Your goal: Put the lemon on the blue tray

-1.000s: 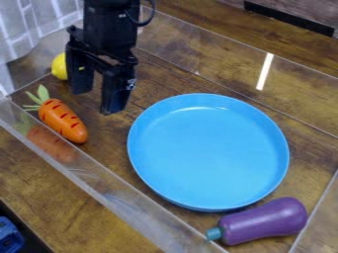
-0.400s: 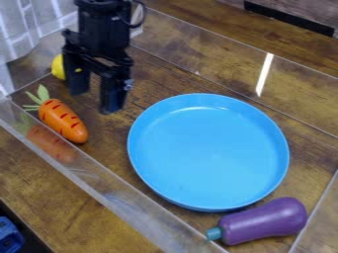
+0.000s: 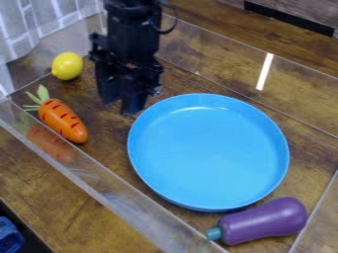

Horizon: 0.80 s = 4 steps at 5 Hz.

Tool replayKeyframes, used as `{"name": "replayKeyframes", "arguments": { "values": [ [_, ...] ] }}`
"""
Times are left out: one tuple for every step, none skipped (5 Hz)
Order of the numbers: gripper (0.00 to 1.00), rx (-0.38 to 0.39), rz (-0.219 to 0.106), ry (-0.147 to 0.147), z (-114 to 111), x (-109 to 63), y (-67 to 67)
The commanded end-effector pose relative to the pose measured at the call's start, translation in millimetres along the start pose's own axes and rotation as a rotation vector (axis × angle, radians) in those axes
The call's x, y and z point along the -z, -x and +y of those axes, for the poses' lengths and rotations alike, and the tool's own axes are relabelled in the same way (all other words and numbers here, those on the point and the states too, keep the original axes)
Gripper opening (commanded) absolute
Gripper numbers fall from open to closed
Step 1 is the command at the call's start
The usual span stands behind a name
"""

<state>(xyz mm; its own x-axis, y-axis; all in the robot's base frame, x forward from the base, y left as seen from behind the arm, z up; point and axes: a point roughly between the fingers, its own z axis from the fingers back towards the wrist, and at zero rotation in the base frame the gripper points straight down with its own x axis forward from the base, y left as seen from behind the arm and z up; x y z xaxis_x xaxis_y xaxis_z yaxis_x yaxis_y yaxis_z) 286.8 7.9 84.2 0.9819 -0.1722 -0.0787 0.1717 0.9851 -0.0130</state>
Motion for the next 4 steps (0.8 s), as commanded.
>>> {"name": "replayKeyframes", "arguments": {
  "values": [
    [1.0, -0.031, -0.083, -0.023, 15, -22.7, -17.1],
    [1.0, -0.077, -0.081, -0.036, 53, -30.3, -19.0],
    [1.0, -0.147, -0.085, -0.038, 75, -35.7, -19.9],
    [1.0, -0.199, -0.098, -0.037, 84, -36.3, -20.4]
  ]
}}
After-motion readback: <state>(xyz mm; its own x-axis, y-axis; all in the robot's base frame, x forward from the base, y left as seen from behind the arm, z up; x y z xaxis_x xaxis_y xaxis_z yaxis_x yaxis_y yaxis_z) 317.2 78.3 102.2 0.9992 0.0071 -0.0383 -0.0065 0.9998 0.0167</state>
